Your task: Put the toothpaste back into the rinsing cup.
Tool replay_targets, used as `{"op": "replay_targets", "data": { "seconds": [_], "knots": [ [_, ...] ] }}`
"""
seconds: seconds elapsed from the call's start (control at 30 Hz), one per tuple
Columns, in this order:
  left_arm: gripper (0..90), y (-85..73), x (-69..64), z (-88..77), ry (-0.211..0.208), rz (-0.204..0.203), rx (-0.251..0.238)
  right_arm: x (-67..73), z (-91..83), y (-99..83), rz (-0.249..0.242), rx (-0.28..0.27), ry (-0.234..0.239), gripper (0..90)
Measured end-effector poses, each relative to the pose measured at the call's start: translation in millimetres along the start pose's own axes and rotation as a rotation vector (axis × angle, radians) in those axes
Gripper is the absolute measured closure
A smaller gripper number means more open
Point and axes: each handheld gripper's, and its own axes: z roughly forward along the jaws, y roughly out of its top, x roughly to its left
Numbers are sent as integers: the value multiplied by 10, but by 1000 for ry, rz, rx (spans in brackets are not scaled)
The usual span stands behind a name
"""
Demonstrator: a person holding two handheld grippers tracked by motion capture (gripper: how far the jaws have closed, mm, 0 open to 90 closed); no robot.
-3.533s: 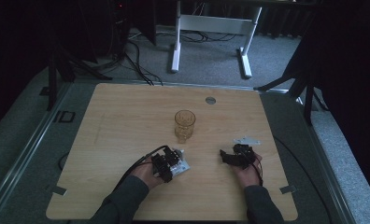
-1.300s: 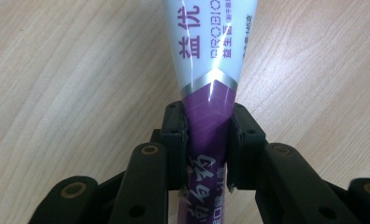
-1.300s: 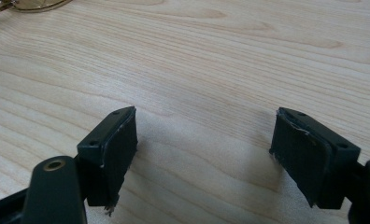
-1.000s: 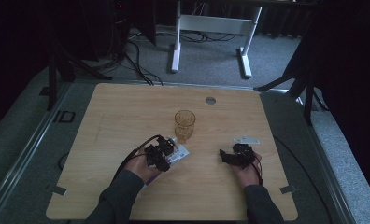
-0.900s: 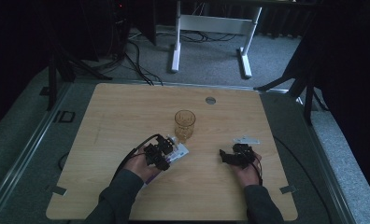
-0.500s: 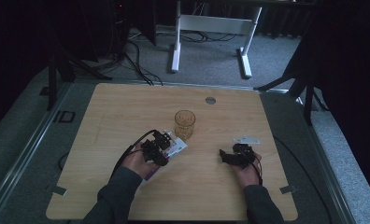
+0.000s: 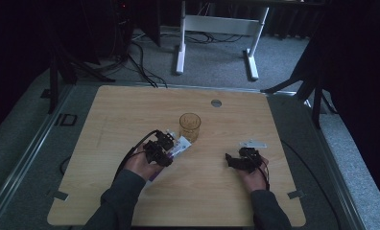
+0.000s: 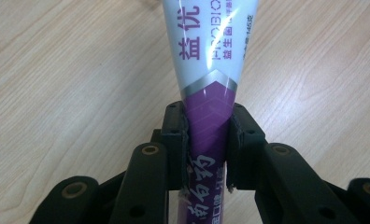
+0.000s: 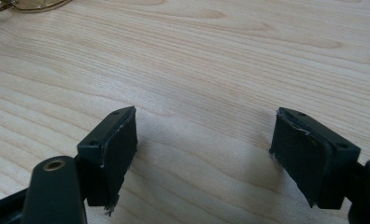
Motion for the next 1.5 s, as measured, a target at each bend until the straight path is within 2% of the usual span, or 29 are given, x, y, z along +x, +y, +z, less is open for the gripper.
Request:
{"op": "replay_targets", "data": {
  "seconds": [0.13,0.3,0.7,0.93,1.2,1.5],
  "knots": [
    [720,4,29,-1,27,-20,-19,0,0,0,1,0,0,224],
    [720,8,92,-22,26,-52,-50,1,0,0,2,0,0,224],
    [719,13,144,-49,34,-82,-103,1,0,0,1,0,0,224],
    [719,7,164,-92,71,-105,-170,1,0,0,1,0,0,224],
    [720,1,185,-118,75,-113,-201,1,0,0,1,0,0,224],
    [719,5,226,-121,55,-124,-234,0,0,0,1,0,0,224]
  ]
}}
